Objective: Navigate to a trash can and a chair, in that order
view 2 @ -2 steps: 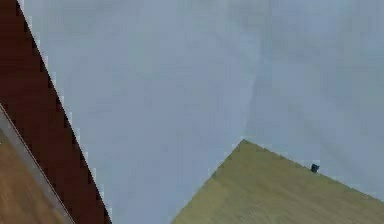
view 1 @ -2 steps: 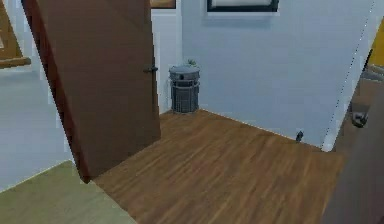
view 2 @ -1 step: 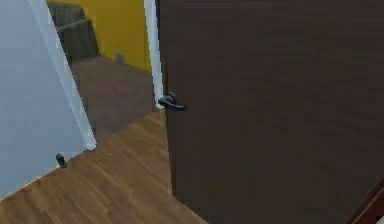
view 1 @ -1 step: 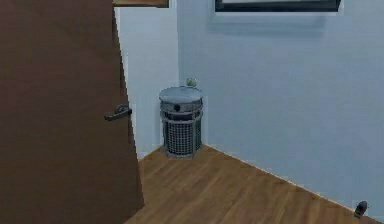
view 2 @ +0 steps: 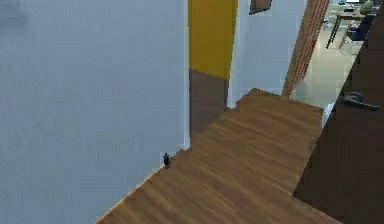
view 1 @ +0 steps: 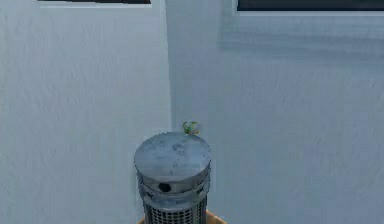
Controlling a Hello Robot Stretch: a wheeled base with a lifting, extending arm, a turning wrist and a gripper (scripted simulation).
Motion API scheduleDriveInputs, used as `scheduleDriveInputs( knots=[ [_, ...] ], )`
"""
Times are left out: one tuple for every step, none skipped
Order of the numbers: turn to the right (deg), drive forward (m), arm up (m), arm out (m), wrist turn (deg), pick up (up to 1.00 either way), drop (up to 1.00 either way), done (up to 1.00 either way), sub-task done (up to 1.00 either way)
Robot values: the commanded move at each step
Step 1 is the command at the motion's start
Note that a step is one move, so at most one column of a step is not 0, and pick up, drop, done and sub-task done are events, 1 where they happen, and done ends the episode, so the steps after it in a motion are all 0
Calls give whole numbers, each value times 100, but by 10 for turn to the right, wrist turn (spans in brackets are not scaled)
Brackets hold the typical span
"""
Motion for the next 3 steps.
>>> scheduleDriveInputs(
  knots=[
    [450, 0, 0, 0, 0, 0, 0, 0, 0],
    [120, 0, 0, 0, 0, 0, 0, 0, 0],
    [0, 5, 0, 0, 0, 0, 0, 0, 0]
  ],
)
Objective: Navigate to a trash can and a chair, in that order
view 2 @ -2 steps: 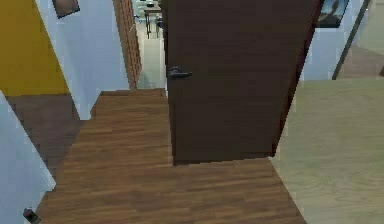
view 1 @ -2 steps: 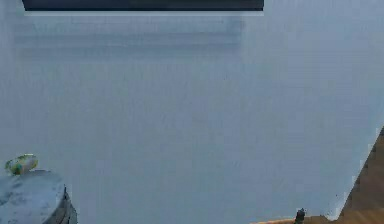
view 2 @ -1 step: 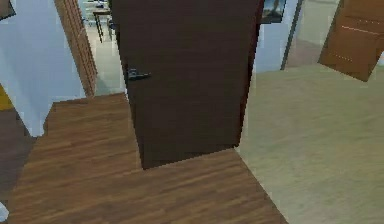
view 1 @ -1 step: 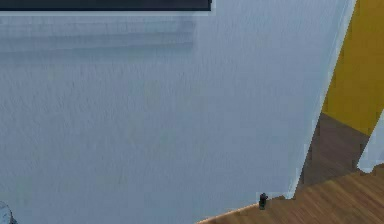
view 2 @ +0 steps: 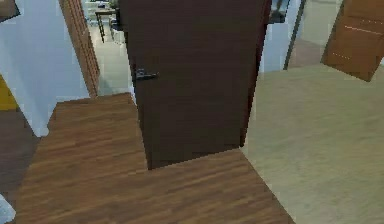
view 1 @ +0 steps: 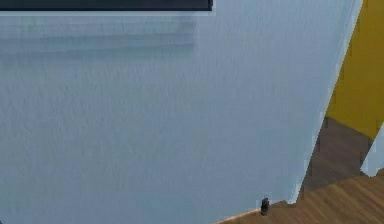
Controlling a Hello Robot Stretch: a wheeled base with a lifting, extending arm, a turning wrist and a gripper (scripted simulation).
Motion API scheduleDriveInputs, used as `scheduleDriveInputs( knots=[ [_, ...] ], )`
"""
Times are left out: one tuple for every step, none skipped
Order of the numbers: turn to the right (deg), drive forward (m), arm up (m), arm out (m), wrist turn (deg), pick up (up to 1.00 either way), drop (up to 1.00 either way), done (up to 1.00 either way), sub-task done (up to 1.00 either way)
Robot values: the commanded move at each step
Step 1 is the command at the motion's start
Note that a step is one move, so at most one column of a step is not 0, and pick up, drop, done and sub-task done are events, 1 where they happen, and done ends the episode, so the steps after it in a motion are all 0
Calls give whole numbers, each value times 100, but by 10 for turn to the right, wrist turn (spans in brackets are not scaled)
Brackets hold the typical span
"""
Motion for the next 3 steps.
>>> scheduleDriveInputs(
  knots=[
    [-450, 0, 0, 0, 0, 0, 0, 0, 0],
    [-180, 0, 0, 0, 0, 0, 0, 0, 0],
    [0, 0, 0, 0, 0, 0, 0, 0, 100]
  ],
)
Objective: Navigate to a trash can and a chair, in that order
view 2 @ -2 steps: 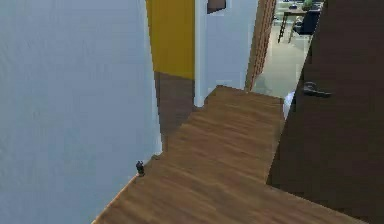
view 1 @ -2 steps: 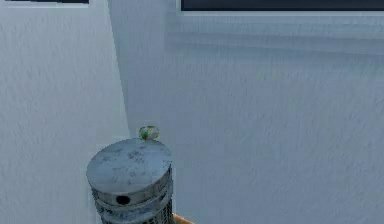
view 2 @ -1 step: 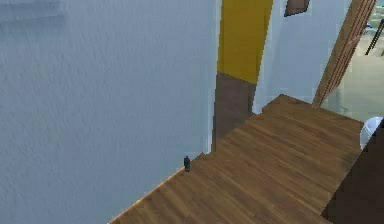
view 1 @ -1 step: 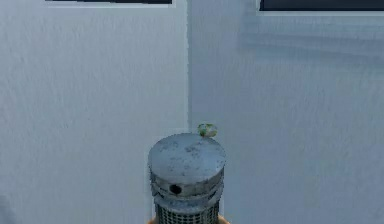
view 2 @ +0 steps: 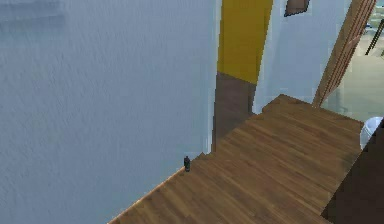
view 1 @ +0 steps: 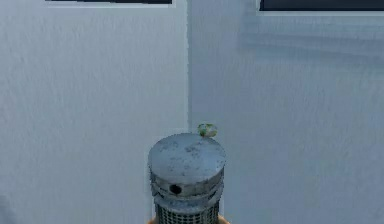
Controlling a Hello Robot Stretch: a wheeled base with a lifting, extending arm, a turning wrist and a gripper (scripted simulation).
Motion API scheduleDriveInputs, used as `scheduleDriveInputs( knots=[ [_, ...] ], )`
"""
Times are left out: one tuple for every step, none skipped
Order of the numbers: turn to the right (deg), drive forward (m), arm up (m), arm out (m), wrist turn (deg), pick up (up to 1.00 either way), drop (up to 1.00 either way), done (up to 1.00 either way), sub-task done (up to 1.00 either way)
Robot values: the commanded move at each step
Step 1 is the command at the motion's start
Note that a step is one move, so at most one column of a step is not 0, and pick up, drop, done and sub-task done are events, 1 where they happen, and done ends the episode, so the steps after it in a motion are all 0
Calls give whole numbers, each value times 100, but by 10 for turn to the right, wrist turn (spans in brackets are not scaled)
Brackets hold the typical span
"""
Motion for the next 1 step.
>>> scheduleDriveInputs(
  knots=[
    [450, 0, 0, 0, 0, 0, 0, 0, 0]
  ],
)
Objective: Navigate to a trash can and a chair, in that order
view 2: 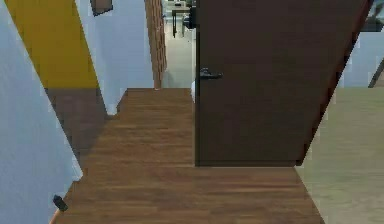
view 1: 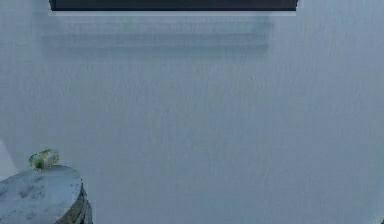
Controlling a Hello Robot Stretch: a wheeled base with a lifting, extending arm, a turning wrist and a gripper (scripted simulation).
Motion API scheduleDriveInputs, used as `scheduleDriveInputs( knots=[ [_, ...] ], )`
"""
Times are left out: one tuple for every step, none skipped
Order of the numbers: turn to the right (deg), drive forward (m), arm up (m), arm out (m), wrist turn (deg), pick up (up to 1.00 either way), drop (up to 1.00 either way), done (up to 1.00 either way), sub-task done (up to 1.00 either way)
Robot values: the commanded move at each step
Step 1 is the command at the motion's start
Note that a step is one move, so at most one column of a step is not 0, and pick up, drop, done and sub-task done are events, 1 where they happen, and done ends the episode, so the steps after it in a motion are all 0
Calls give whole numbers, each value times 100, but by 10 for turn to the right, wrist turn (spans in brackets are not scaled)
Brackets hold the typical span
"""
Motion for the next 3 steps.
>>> scheduleDriveInputs(
  knots=[
    [450, 0, 0, 0, 0, 0, 0, 0, 0],
    [300, 0, 0, 0, 0, 0, 0, 0, 0],
    [0, 100, 0, 0, 0, 0, 0, 0, 0]
  ],
)
